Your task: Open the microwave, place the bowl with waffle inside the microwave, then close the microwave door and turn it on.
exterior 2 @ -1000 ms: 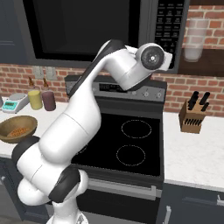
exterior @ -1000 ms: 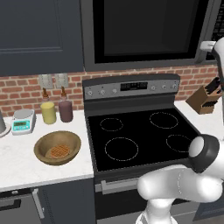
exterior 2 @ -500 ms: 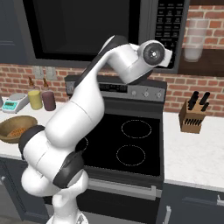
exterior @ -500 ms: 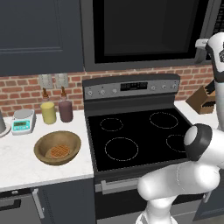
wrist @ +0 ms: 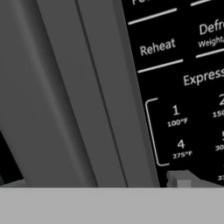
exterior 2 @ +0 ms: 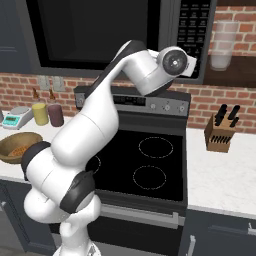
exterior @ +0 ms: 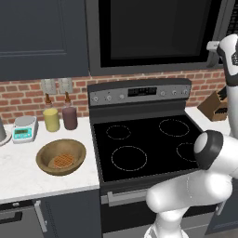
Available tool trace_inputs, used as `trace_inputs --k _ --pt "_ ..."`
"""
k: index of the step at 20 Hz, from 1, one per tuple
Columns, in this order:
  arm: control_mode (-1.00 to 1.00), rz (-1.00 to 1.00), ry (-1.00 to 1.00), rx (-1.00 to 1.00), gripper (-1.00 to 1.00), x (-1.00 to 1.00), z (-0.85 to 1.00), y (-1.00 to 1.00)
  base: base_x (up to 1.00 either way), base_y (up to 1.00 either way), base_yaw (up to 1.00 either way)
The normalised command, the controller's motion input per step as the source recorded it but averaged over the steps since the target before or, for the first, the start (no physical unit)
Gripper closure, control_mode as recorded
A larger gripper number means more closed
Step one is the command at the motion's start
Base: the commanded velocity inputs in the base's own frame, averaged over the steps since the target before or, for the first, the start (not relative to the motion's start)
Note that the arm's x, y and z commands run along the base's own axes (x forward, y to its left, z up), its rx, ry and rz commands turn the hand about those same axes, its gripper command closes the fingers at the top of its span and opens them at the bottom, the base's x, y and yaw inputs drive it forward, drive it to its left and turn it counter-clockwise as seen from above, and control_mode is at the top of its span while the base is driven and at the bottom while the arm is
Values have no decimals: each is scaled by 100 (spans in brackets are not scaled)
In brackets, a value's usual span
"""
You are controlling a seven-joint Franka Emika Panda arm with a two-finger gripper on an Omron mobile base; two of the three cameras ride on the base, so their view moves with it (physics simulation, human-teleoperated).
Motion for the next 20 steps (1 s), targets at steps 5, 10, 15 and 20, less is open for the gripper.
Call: trace_inputs --k 5,10,15,20 --pt "-100 0 0 1 -100 41 0 -7 0 0 0" --pt "-100 0 0 0 100 38 0 0 0 0 0" --pt "-100 1 0 0 100 3 0 0 0 0 0" --pt "-100 0 0 0 100 0 0 0 0 0 0"
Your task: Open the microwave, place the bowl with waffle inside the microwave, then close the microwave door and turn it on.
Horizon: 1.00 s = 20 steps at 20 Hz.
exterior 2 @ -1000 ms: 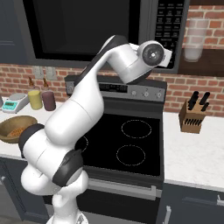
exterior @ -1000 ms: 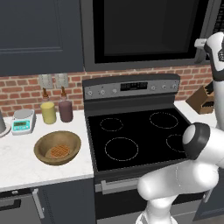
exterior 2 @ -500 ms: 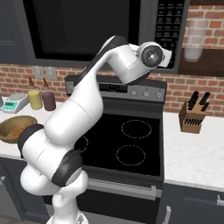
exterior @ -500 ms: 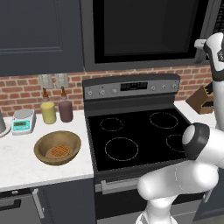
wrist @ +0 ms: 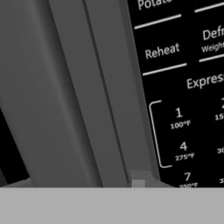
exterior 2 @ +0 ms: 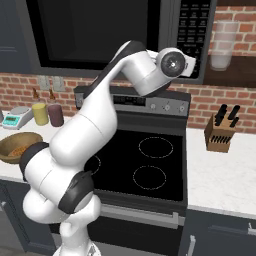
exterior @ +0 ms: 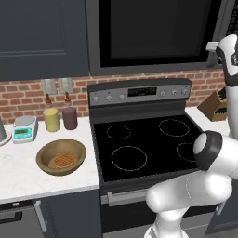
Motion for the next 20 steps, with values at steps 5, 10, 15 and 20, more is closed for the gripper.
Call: trace_inputs --k 5,10,15,20 --pt "-100 0 0 0 100 -26 0 5 0 0 0" --pt "-100 -1 2 0 100 -77 0 19 0 0 0" --pt "-100 -10 0 0 100 -95 0 17 0 0 0" --pt "-100 -20 0 0 100 -100 6 16 0 0 0"
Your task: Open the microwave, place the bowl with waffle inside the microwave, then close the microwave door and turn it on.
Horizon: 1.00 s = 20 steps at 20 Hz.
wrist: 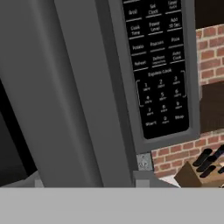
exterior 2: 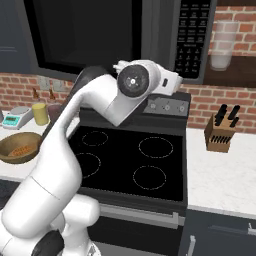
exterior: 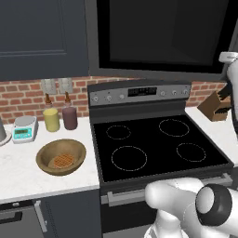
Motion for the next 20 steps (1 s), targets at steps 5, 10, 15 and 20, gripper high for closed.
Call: trace_inputs --k 5,10,15,20 --pt "-100 -33 4 0 100 -100 3 20 0 0 0" --pt "-100 -33 20 -1 100 -100 23 5 0 0 0" --pt "-100 -23 14 -6 100 -95 11 16 0 0 0" --pt "-100 -13 0 -7 100 -94 0 32 0 0 0"
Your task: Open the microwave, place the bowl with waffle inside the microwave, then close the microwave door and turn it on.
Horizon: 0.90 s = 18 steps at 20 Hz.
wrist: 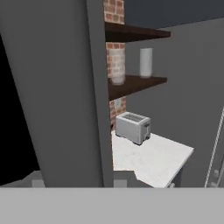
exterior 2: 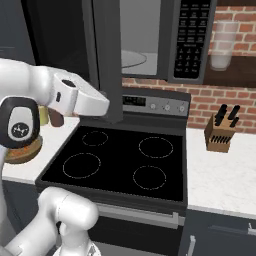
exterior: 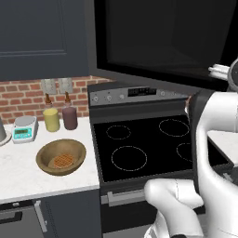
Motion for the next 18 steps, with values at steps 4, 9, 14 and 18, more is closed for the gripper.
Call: trace_inputs --k 4,9,14,18 --pt "-100 -9 -9 -5 100 -99 0 37 0 0 0" --pt "-100 -8 -14 -3 100 -94 0 34 0 0 0" --pt "-100 -11 -1 -2 100 -75 0 31 0 0 0" --pt "-100 -8 -5 -3 100 -34 0 35 0 0 0"
